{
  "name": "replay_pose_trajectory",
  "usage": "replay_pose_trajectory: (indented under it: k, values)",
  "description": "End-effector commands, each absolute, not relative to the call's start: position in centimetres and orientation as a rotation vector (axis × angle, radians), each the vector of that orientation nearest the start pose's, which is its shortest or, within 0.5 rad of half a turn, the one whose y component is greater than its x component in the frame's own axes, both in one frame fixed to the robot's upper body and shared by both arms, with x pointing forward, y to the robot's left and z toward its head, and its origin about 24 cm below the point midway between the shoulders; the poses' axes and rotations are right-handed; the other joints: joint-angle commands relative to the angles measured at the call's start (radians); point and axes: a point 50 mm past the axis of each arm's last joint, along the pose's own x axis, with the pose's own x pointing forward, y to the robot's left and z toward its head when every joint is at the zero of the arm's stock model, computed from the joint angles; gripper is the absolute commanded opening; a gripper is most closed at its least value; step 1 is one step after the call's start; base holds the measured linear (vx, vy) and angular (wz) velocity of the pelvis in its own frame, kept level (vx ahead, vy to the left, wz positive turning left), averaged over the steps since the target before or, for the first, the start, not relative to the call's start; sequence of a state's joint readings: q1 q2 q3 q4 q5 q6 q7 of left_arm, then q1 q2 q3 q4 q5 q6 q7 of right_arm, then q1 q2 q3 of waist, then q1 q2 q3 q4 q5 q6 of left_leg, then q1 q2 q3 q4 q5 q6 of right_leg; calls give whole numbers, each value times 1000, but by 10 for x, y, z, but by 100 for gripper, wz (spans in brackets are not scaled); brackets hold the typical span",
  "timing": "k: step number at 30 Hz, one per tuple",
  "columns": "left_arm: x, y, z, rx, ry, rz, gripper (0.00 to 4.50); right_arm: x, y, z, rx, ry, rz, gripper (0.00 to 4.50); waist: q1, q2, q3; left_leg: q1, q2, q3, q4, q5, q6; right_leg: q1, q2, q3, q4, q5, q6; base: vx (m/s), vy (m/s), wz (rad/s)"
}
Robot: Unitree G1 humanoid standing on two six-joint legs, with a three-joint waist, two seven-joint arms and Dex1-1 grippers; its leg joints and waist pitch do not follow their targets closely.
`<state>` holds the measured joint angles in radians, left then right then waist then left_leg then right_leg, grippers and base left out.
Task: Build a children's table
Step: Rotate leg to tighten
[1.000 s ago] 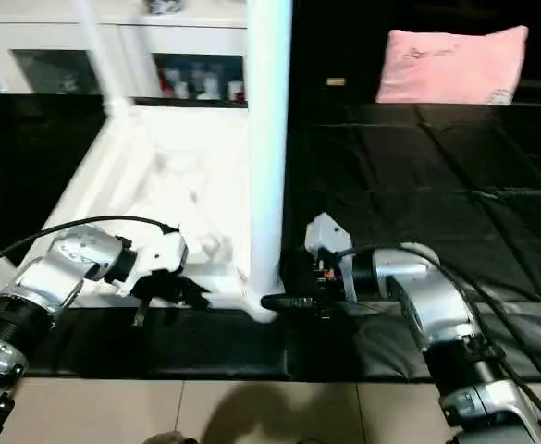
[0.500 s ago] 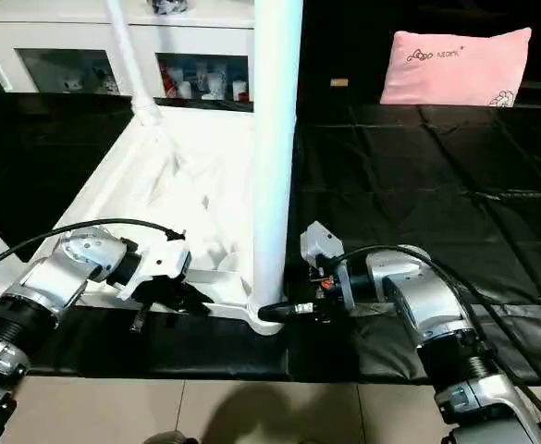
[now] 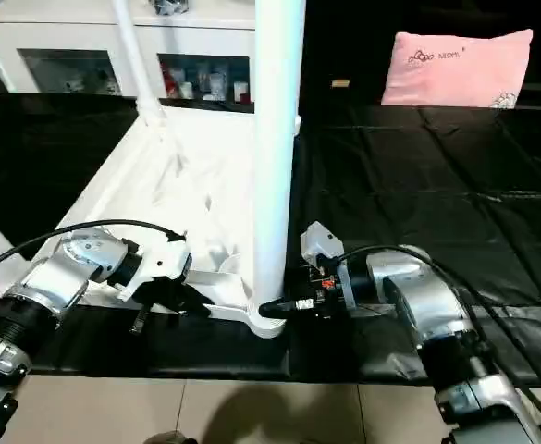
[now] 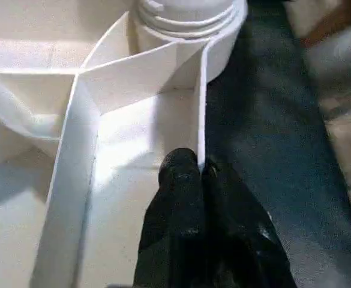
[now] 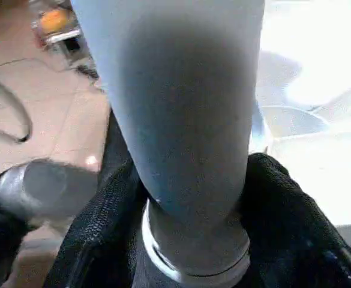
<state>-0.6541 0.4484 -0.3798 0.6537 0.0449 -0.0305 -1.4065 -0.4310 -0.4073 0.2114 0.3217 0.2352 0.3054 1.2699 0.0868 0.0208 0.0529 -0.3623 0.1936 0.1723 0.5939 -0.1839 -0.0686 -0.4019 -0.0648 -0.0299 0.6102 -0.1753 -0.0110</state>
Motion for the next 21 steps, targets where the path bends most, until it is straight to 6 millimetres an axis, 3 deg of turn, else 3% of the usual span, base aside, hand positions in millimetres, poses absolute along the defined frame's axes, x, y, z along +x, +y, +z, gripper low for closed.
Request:
replay_pose_trajectory:
  k: [1,3,5,9,10,11,12,13,14,15,17,18,21]
  values:
    - [321,131,57,521,499,-1467,0,292,-123,50,-40,404,1265,210,-11,-4,-54,11,26,-3,-77,-288,-9,38,-62,31,-89,-390,-189,0,0,0]
    - [327,126,58,486,486,-1385,0,295,-113,45,1,409,1170,204,-25,-3,-49,11,20,-14,-82,-324,-29,37,-66,26,-102,-547,-124,-25,-2,-4]
    - [336,118,62,437,458,-1270,0,298,-102,38,37,430,1073,202,-39,-3,-48,13,17,-16,-80,-345,-33,32,-66,21,-113,-609,-93,-25,-2,-4]
    - [349,98,71,317,416,-1103,0,308,-80,25,78,484,880,199,-72,-3,-45,13,7,-26,-76,-401,-30,28,-69,-8,-135,-725,-47,0,0,0]
    - [350,95,72,302,413,-1086,0,312,-75,23,87,495,825,199,-74,2,-47,16,8,-28,-76,-411,-30,26,-71,-10,-136,-724,-47,0,0,0]
    - [351,88,73,279,410,-1067,0,315,-71,21,92,504,776,199,-88,6,-49,11,11,-34,-82,-426,-29,34,-72,-19,-137,-687,-56,0,0,0]
    - [352,84,74,263,405,-1050,0,317,-68,20,88,504,751,199,-96,15,-51,9,19,-41,-90,-446,-29,40,-72,-26,-132,-612,-78,0,0,0]
    - [352,83,74,262,404,-1049,0,317,-67,20,86,503,748,199,-103,16,-51,2,22,-47,-98,-466,-26,49,-70,-30,-130,-538,-95,0,0,0]
    - [351,77,74,238,399,-1047,0,322,-63,22,63,487,708,199,-105,7,-53,2,23,-45,-97,-467,-21,48,-71,-27,-130,-510,-105,0,0,0]
    - [350,75,72,227,404,-1043,0,324,-61,24,57,476,686,199,-104,10,-55,15,21,-40,-93,-472,-20,36,-73,-21,-129,-474,-137,0,0,0]
    - [349,74,69,238,413,-1045,0,328,-61,29,51,442,667,199,-106,3,-54,9,16,-34,-90,-442,-7,39,-73,-15,-125,-454,-159,0,0,0]
    - [348,76,67,244,421,-1038,0,330,-62,31,54,424,655,254,-102,3,-56,6,16,-31,-90,-413,4,42,-75,-11,-124,-443,-160,0,0,0]
    - [349,81,65,241,441,-1017,0,334,-66,35,87,400,628,269,-99,5,-57,6,18,-25,-88,-372,17,42,-74,-6,-120,-400,-176,0,0,0]
